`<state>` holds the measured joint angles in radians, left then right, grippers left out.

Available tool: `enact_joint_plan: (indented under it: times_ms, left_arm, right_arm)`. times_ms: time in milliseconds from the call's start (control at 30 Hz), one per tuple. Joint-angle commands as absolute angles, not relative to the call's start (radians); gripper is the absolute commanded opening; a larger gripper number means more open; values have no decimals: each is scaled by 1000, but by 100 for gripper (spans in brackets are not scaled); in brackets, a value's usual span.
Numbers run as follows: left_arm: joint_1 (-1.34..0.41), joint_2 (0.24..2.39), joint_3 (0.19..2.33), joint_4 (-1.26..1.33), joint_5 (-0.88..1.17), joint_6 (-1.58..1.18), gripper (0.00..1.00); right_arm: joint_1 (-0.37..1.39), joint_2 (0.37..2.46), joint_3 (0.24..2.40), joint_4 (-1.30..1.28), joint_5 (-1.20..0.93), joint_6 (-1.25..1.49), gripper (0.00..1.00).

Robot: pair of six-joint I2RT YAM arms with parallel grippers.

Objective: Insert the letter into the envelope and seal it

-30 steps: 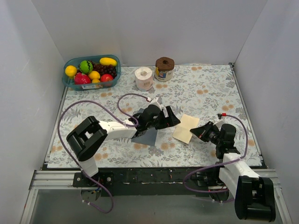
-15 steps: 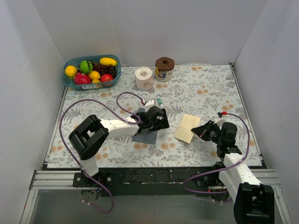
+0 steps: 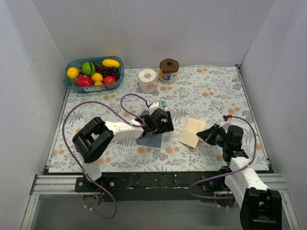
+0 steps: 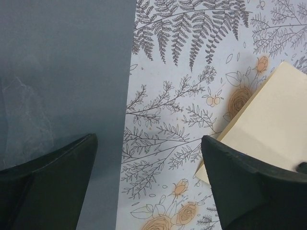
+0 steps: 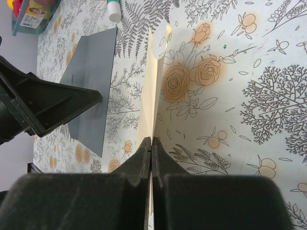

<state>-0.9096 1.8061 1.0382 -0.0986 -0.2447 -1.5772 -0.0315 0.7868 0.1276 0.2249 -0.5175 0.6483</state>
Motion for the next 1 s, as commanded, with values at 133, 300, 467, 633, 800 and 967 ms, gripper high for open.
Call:
enact_joint_plan:
  times_ms: [133, 300, 467, 633, 800, 967]
  left_arm:
    - [-908, 1704, 767, -5, -8, -1464, 82]
    - [-908, 1585, 660, -5, 46, -1439, 79]
    - [-908, 1436, 627, -25, 31, -1408, 83]
    - [-908, 1290, 702, -25, 26, -1374, 90]
    - [-908, 1235, 724, -49, 35, -1390, 91]
    - [-908, 1190, 614, -61, 83, -1489, 86]
  right_arm:
    - [-31, 775, 202, 203, -479, 617, 1]
    - [-31, 775, 215, 181, -472, 611, 1]
    - [-31, 779, 221, 190, -465, 618, 1]
    - [-29, 793, 253, 221, -474, 638, 1]
    - [-29, 827, 301, 258, -491, 650, 1]
    - [-22, 912, 354, 386, -584, 678, 1]
